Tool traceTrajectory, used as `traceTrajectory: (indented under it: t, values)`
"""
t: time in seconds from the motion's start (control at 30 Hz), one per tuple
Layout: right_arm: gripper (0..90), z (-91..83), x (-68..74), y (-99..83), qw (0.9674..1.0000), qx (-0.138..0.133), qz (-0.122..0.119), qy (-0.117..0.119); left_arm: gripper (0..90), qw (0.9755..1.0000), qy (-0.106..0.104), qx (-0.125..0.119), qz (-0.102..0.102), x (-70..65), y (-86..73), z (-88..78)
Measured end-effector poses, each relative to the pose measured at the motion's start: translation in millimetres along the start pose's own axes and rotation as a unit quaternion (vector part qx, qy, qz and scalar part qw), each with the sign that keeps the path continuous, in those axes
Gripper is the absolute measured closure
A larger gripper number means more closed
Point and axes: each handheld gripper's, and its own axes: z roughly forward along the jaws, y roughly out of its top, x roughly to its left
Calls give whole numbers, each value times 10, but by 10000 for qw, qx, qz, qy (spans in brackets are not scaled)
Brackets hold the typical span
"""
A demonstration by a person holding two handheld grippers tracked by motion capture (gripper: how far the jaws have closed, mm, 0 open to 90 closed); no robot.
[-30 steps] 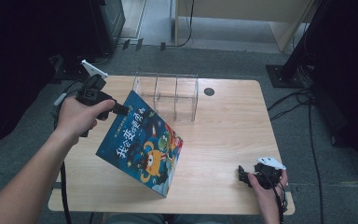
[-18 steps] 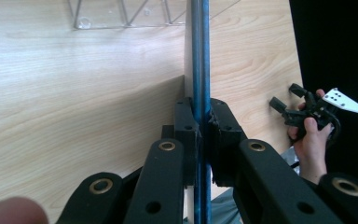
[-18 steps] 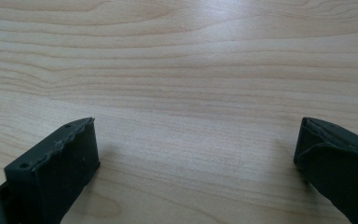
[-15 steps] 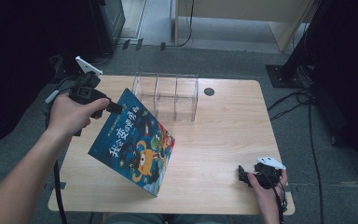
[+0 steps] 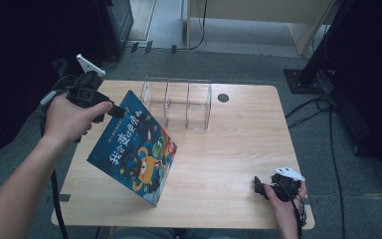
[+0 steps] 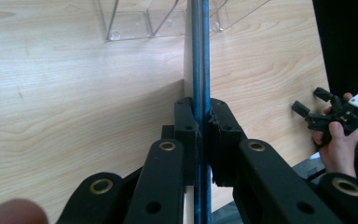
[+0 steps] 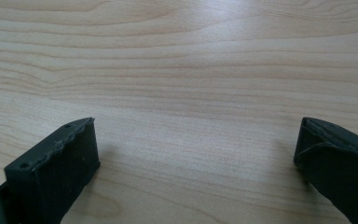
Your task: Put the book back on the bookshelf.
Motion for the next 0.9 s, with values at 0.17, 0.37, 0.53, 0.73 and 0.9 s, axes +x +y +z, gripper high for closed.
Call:
traceTrajectory:
  t: [0.17, 0.37, 0.53, 0.73, 0.9]
  values:
    - [0, 0, -1, 0, 10000, 0, -4, 2, 849, 9997, 207, 26, 95, -64, 8, -56]
    - [0, 0, -1, 0, 10000, 2, -6, 2, 850, 9990, 371, 144, 219, -157, 51, -59]
    - [0, 0, -1, 0, 10000, 0, -4, 1, 850, 9972, 630, 214, 356, -276, 112, -70]
    - [0, 0, -1, 0, 10000, 2, -2, 0, 850, 9944, 897, 292, 481, -378, 145, -106]
    - [0, 0, -1, 0, 10000, 2, -4, 1, 851, 9923, 1070, 295, 546, -416, 164, -147]
